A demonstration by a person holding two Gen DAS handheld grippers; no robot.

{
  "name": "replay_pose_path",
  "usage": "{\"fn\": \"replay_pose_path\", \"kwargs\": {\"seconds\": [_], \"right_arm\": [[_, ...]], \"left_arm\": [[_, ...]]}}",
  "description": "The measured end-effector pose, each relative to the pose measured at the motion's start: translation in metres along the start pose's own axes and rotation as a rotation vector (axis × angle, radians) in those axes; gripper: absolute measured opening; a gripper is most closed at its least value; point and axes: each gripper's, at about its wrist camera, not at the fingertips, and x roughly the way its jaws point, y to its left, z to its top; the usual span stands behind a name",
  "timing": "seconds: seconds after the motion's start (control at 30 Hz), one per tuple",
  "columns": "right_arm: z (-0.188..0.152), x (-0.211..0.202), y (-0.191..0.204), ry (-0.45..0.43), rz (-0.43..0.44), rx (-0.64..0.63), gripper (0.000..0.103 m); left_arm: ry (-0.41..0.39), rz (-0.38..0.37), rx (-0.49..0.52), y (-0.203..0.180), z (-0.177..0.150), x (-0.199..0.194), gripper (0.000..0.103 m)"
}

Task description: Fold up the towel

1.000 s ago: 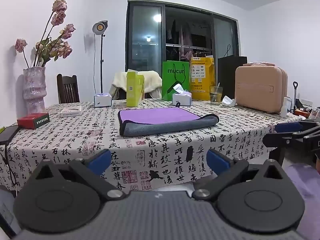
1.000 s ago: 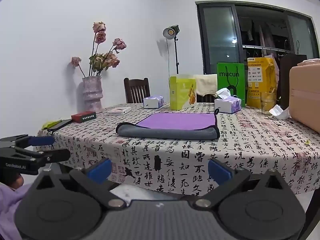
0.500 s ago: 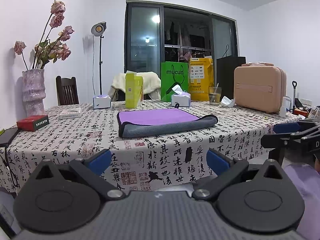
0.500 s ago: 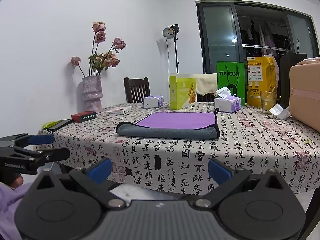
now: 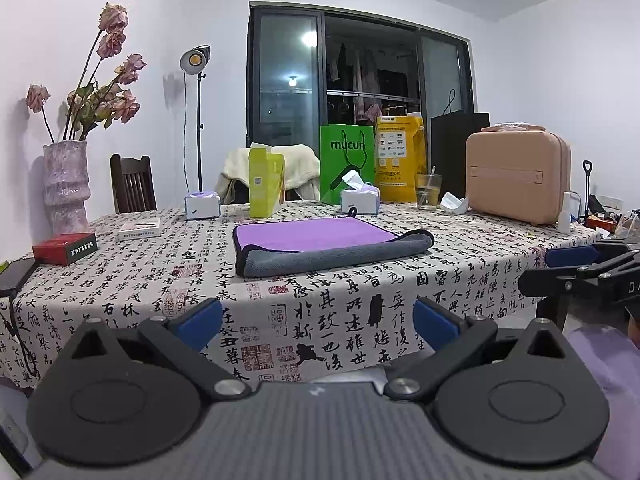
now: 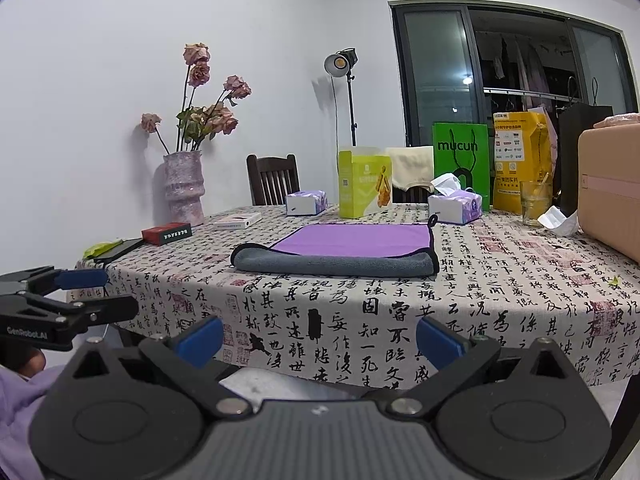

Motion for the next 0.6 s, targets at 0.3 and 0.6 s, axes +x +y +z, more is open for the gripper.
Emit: {"fn": "replay_pose_path", "kwargs": {"seconds": [0.3,0.6], "right_arm": [[-0.0009,0.0013,-0.0001,0.004,0.0,0.002,0.103],[-0.0024,0.0026,-0.0003,0.009,0.001,0.0,0.103]], "left_arm": [[-0.003,-0.001,0.003,-0.0003,-0.001,-0.0004,0.103],[-0.005,-0.004,0.01,-0.002,-0.0016,0.0005,0.103]]}}
